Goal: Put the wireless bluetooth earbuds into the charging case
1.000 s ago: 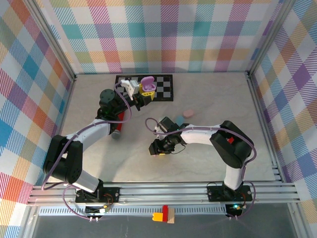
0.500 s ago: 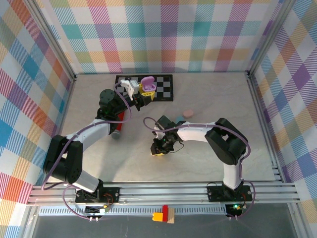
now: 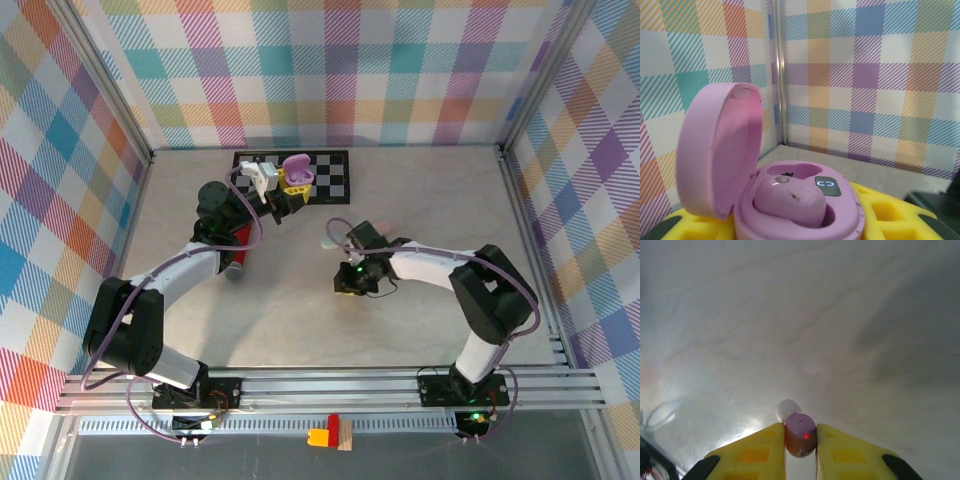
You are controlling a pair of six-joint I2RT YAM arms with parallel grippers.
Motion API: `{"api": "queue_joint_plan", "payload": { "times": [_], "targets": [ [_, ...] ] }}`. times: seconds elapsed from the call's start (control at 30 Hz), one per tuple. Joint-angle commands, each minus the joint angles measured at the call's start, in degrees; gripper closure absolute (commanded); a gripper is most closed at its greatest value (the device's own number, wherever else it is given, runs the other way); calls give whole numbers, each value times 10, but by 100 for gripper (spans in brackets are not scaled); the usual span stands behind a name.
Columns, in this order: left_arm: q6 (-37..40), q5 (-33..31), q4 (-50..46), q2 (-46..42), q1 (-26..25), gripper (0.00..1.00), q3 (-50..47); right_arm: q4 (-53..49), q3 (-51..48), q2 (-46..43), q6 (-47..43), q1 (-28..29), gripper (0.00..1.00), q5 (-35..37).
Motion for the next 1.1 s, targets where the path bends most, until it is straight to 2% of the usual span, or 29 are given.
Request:
{"api": "queue_joint_plan", "payload": {
  "times": [0.0, 0.07, 0.2, 0.33, 0.47, 0.57, 0.83, 1.07],
  "targets": [
    [-11, 16, 35, -20, 6, 64, -7, -13, -27, -28, -9, -36, 82, 29],
    [-7, 14, 31, -20, 6, 64, -7, -13, -44, -35, -15, -56, 82, 36],
    [-5, 14, 27, -12, 6, 64, -5, -26, -48, -34, -33, -61, 78, 56],
    [-8, 12, 33, -5, 6, 64, -6, -4, -62, -29, -18, -60, 72, 31],
    [-8, 15, 29, -5, 7, 64, -3, 19, -79, -45, 6, -57, 61, 0],
    [-7, 15, 28, -3, 7, 64, -3, 32, -84, -56, 9, -49, 57, -11],
    [-6, 13, 27, -1, 9, 64, -6, 54, -54, -47, 15, -19, 55, -32],
    [-6, 18, 15, -2, 13, 65, -3, 59, -6, 4, -16, -15, 55, -30]
  ]
}}
